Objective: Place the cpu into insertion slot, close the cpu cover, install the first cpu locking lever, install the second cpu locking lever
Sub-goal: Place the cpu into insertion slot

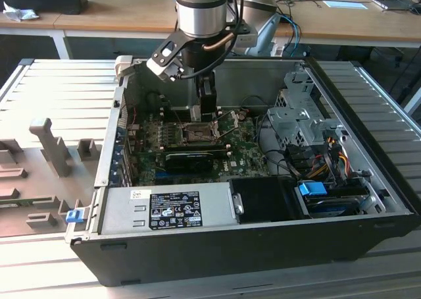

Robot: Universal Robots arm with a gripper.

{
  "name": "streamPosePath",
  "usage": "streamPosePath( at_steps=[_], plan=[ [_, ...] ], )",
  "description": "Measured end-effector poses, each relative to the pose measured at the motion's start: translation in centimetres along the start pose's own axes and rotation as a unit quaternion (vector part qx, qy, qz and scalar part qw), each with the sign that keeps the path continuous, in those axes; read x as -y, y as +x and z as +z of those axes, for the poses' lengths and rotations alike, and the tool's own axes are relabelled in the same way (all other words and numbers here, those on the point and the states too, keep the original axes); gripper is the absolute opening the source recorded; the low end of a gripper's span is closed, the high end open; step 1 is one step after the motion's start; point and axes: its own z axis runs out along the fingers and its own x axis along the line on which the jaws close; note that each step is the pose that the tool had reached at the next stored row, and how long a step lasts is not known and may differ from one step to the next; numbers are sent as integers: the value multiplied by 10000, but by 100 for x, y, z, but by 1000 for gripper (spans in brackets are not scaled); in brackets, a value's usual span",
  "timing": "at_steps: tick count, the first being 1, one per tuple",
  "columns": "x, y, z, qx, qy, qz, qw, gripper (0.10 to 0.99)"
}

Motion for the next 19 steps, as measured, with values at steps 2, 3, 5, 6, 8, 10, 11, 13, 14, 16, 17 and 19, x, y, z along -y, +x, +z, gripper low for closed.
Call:
streamPosePath(
  at_steps=[2,3,5,6,8,10,11,13,14,16,17,19],
  plan=[
    [1,1,12,0,0,1,10000,529],
    [1,2,18,0,0,0,10000,529],
    [3,3,33,0,0,0,10000,529],
    [3,3,40,0,0,0,10000,529],
    [4,3,50,0,0,0,10000,529],
    [5,3,57,0,0,0,10000,529],
    [5,4,59,0,0,0,10000,529],
    [6,4,67,0,0,0,10000,529],
    [6,4,69,0,0,0,10000,529],
    [6,4,75,0,0,1,10000,529],
    [7,4,77,0,0,1,10000,529],
    [7,4,81,0,0,1,10000,529]
  ],
)
